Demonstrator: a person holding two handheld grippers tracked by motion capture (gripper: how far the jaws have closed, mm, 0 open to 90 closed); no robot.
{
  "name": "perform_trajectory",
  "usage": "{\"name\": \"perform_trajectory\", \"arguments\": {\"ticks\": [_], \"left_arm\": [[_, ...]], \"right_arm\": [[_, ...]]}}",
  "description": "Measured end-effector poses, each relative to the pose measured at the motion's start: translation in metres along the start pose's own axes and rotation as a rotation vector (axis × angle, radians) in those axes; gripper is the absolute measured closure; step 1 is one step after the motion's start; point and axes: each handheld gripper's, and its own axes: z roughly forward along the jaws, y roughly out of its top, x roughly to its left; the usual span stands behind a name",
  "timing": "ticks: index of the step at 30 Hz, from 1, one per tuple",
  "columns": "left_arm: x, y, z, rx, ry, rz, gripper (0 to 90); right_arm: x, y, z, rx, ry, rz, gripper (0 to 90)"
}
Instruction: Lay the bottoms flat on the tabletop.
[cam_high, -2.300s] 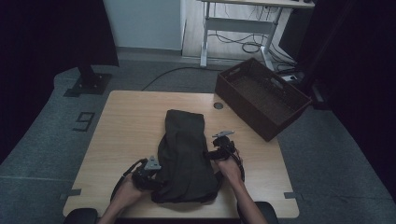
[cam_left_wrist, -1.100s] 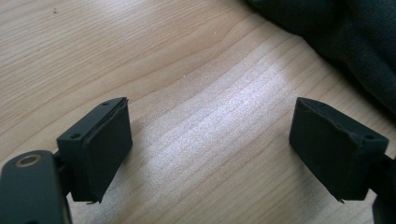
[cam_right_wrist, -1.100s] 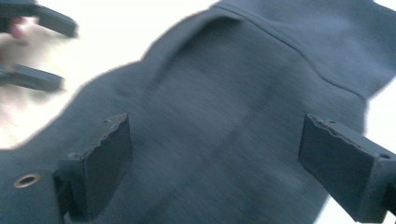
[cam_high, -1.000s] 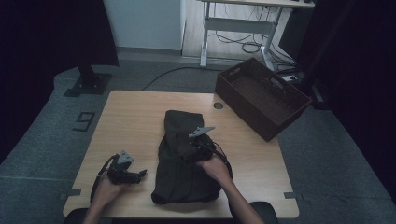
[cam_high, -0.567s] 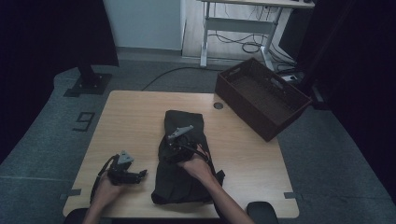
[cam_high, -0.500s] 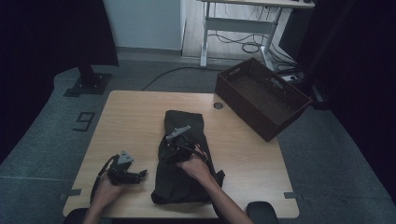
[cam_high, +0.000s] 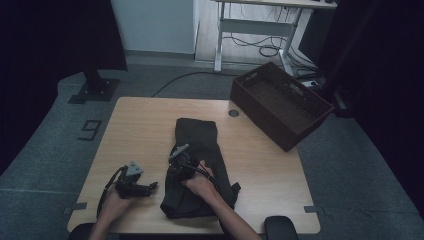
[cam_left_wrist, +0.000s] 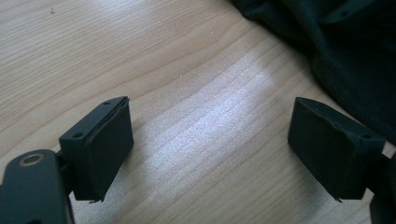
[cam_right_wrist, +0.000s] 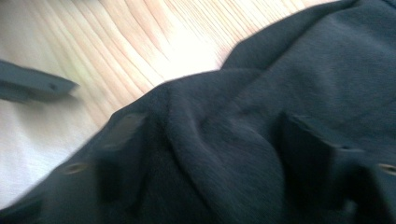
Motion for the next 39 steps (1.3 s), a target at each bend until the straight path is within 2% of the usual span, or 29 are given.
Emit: {"name": "perform_trajectory", "arguments": {"ticks": [1,3,7,10,15,21,24,28,31,35,39], "left_arm": [[0.0,0.0,0.0,0.0,0.0,0.0,14.0],[0.0,0.0,0.0,0.0,0.001,-0.001,14.0],[0.0,0.0,0.0,0.0,0.001,-0.001,14.0],[0.0,0.0,0.0,0.001,0.0,0.0,14.0],[0.0,0.0,0.0,0.0,0.0,-0.001,14.0],[0.0,0.0,0.0,0.0,0.001,-0.002,14.0],[0.0,0.0,0.0,0.0,0.002,-0.002,14.0],[0.0,0.0,0.0,0.0,0.002,-0.003,14.0],[0.0,0.0,0.0,0.0,0.002,-0.003,14.0],[0.0,0.0,0.0,0.0,0.001,-0.004,14.0],[0.0,0.0,0.0,-0.001,0.001,-0.004,14.0]], "right_arm": [[0.001,0.0,0.0,0.008,-0.025,-0.021,41.7],[-0.001,0.0,-0.002,0.013,-0.043,-0.015,55.0],[-0.009,-0.004,-0.009,-0.023,0.003,0.043,74.2],[-0.014,-0.005,-0.02,-0.061,0.027,0.072,83.2],[-0.022,-0.002,-0.046,-0.099,0.023,0.072,85.1],[-0.035,-0.002,-0.093,-0.165,-0.026,0.072,85.2],[-0.045,-0.007,-0.114,-0.19,-0.047,0.081,85.2],[-0.062,-0.021,-0.133,-0.219,-0.061,0.12,85.1],[-0.077,-0.034,-0.141,-0.234,-0.047,0.176,85.0],[-0.093,-0.052,-0.142,-0.239,-0.03,0.242,84.6],[-0.102,-0.069,-0.131,-0.199,-0.035,0.262,83.6]]}}
